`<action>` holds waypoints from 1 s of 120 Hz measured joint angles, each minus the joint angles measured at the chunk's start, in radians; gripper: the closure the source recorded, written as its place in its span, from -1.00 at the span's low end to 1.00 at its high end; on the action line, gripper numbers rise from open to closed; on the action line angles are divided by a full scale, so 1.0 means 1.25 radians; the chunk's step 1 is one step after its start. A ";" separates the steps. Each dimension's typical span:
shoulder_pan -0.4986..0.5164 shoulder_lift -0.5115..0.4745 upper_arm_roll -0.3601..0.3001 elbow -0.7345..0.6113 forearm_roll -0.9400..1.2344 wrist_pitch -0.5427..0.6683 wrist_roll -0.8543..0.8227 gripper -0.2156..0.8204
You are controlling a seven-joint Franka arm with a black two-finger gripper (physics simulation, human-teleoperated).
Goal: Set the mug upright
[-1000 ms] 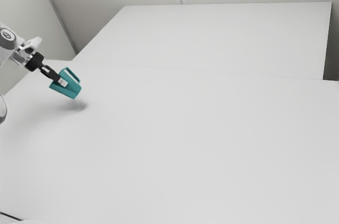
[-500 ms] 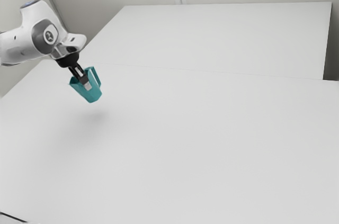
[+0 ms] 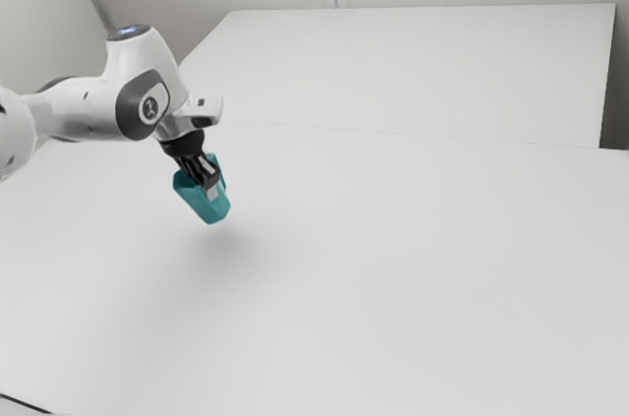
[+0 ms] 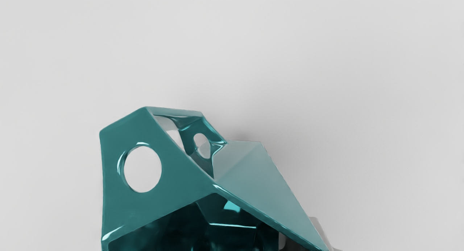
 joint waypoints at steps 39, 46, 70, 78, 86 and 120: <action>-0.075 0.004 -0.040 -0.054 0.011 0.067 -0.120 0.93; -0.093 0.009 -0.044 -0.064 0.022 0.081 -0.136 0.93; -0.118 0.035 -0.045 -0.079 0.079 0.122 -0.180 0.93; -0.068 0.044 -0.045 -0.080 0.089 0.131 -0.191 0.93; 0.001 0.054 -0.046 -0.081 0.095 0.140 -0.202 0.93; 0.002 0.079 -0.048 -0.080 0.112 0.165 -0.237 0.93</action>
